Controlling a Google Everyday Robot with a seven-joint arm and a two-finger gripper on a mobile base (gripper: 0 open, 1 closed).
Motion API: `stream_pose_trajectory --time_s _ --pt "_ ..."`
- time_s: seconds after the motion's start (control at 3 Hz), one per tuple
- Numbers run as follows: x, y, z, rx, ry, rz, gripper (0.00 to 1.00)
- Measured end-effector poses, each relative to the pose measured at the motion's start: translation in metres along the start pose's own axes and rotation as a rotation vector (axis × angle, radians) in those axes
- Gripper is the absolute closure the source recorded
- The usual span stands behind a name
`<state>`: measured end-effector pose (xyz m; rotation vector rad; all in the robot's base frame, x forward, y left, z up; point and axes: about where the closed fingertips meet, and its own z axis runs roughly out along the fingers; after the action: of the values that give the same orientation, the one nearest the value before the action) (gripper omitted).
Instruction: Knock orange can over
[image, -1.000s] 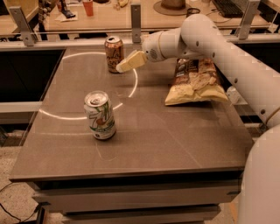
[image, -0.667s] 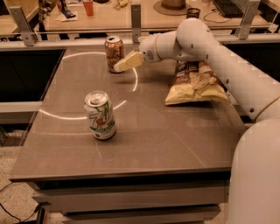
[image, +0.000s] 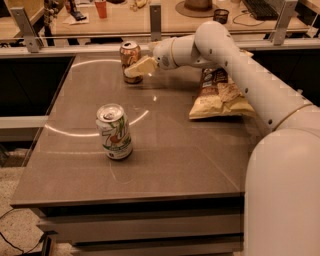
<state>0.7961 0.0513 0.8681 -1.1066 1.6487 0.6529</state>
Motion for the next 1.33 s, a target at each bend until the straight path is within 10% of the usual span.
stream_pose_trajectory --time_s 0.67,1.33 --pt "-0.015 -0.002 0.006 -0.042 -0.020 -0.033 0.63" --pt "-0.047 -0.006 -0.035 -0.101 0.100 -0.138 1.00"
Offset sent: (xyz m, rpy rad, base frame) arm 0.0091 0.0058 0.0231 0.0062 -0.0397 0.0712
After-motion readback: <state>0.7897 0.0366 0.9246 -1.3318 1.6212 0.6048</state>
